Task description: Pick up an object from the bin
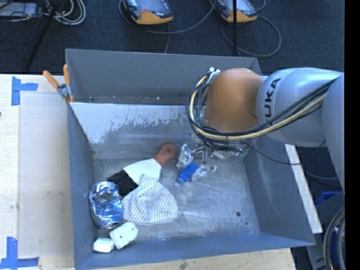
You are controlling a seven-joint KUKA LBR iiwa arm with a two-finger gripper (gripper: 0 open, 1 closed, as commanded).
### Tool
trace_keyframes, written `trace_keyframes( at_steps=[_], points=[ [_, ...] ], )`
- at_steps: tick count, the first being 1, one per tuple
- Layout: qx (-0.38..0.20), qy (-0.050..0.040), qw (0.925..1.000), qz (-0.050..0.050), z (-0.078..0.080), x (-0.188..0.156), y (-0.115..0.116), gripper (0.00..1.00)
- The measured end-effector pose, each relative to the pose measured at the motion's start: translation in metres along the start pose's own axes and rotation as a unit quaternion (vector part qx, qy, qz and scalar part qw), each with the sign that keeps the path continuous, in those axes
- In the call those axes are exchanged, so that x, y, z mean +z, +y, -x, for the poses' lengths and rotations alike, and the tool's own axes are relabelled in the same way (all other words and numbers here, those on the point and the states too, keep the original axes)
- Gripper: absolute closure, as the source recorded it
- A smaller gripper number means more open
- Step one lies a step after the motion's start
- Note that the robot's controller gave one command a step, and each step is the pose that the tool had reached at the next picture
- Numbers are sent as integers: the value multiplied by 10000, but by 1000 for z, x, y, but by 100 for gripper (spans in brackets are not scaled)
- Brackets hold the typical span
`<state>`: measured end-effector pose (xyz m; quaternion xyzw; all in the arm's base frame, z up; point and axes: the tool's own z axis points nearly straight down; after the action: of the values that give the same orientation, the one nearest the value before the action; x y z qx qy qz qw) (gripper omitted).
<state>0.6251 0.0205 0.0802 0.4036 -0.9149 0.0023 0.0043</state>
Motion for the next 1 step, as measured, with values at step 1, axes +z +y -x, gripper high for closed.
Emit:
trace_keyframes(
  at_steps=[1],
  points=[
    [12, -72, 10000, -12, 2, -45, 0, 100]
  ],
)
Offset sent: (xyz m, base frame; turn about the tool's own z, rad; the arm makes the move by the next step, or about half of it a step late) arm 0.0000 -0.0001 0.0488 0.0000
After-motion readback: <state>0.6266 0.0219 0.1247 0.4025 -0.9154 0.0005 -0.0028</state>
